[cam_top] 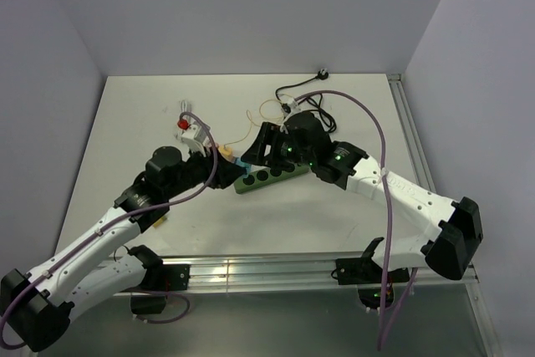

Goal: Insert the plug

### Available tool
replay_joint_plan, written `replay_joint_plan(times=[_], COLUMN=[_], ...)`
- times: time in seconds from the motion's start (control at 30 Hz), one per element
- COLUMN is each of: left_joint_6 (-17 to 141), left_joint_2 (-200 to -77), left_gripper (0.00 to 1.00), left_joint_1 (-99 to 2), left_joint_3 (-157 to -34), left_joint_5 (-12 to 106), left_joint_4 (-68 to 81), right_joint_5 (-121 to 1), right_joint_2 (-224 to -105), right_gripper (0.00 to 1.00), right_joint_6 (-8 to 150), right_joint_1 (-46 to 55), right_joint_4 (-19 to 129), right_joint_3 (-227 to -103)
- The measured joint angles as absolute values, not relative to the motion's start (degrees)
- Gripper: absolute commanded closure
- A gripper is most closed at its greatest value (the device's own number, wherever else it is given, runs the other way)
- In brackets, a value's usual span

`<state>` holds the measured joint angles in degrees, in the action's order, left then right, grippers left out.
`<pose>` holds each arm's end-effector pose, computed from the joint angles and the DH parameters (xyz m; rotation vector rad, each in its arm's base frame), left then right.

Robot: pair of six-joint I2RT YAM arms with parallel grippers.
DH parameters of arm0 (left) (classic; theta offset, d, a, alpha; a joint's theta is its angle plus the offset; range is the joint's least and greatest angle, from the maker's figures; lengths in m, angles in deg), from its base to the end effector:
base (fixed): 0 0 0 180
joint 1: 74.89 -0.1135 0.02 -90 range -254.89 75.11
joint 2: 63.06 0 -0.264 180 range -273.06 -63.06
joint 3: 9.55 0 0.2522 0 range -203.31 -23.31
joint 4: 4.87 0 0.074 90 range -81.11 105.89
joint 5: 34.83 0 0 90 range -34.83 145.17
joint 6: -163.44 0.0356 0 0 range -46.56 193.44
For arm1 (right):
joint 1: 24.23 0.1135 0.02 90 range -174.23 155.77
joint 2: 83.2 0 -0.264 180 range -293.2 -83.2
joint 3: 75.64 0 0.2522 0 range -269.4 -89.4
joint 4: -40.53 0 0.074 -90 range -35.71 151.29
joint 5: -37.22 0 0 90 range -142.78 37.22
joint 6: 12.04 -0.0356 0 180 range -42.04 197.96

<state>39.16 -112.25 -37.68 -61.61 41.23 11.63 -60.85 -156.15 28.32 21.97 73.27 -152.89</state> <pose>0.1580 -0.1307 0.3004 0.2356 1.9304 -1.0815 0.1972 0.2129 0.3328 -0.0273 2.2799 1.1148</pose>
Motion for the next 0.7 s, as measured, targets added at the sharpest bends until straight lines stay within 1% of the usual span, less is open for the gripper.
replay_joint_plan(times=[0.23,0.37,0.6,0.7], left_joint_6=[41.5,42.5,44.3,44.8], left_joint_2=[-112.5,-112.4,-112.0,-111.9], left_gripper=[1.00,1.00,1.00,1.00], left_joint_1=[-34.9,-34.0,-32.9,-32.1], left_joint_3=[-61.6,-61.6,-61.6,-61.6], left_joint_5=[43.7,45.2,46.4,46.9], left_joint_4=[11.8,12.1,13.2,13.5], right_joint_5=[-59.3,-59.2,-59.2,-59.7], right_joint_2=[-159.6,-160.9,-163.3,-164.6], right_gripper=[0.29,0.37,0.40,0.44], right_joint_6=[27.9,28.0,28.4,28.8], right_joint_1=[24.5,25.3,26.0,26.2], right_joint_4=[77.4,79.9,83.5,84.5], right_joint_3=[-157.5,-159.5,-161.5,-162.5])
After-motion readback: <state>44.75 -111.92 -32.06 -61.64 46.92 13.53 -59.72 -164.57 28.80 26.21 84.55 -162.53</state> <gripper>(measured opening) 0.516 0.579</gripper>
